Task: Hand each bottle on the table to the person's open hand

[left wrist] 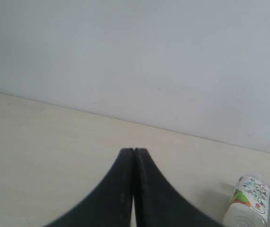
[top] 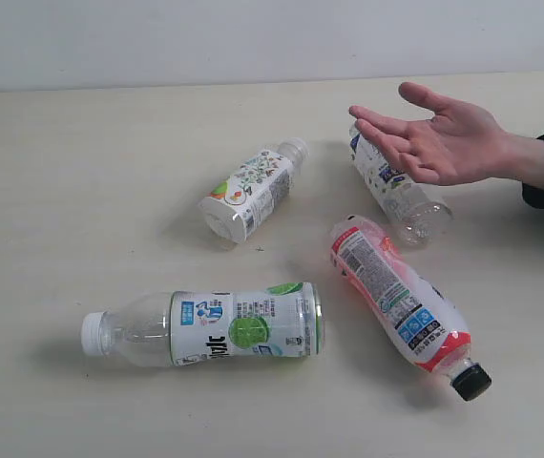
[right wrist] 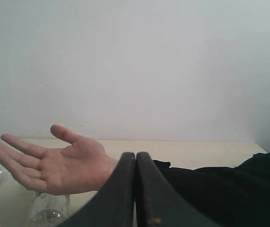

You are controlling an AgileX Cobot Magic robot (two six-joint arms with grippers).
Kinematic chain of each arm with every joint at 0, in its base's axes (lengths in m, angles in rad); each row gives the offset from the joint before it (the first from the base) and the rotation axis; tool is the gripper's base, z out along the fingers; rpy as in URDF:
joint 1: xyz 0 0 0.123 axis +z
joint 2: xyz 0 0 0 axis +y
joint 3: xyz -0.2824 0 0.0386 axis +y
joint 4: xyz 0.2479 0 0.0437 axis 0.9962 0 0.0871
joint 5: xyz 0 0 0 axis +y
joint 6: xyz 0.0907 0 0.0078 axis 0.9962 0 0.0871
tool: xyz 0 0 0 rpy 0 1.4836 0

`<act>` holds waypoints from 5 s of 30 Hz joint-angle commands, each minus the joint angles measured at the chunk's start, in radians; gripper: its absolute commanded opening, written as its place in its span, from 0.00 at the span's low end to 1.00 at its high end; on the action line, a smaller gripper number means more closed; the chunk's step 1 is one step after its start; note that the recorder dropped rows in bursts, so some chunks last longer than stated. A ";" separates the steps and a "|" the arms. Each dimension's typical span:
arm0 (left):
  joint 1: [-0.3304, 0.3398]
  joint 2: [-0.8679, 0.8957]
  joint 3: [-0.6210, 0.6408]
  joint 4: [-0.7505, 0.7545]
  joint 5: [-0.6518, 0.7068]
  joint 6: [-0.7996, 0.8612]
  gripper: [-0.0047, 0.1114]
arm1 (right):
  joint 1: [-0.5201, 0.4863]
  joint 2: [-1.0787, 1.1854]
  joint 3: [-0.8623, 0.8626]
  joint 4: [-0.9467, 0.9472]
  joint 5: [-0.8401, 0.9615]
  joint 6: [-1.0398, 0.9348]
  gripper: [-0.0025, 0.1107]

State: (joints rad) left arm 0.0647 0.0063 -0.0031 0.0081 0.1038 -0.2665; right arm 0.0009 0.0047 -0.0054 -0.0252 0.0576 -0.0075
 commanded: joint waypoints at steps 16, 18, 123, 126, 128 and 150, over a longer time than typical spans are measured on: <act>-0.006 -0.006 0.003 -0.008 -0.005 0.005 0.06 | -0.007 -0.005 0.005 0.131 -0.219 0.244 0.02; -0.006 -0.006 0.003 -0.008 -0.005 0.005 0.06 | -0.007 -0.005 0.005 0.131 -0.230 0.244 0.02; -0.006 -0.006 0.003 -0.008 -0.005 0.005 0.06 | 0.465 1.913 -1.118 0.105 0.964 -0.122 0.16; -0.006 -0.006 0.003 -0.008 -0.005 0.005 0.06 | 0.465 1.913 -1.118 0.105 0.965 -0.122 0.03; -0.006 -0.006 0.003 -0.008 -0.005 0.005 0.06 | 0.465 1.913 -1.118 0.105 0.968 -0.122 0.02; -0.006 -0.006 0.003 -0.008 -0.005 0.005 0.06 | 0.465 1.663 -1.118 0.181 1.097 -0.194 0.02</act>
State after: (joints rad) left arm 0.0647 0.0063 -0.0031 0.0081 0.1038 -0.2665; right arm 0.4640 1.7117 -1.1262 0.1444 1.1407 -0.1834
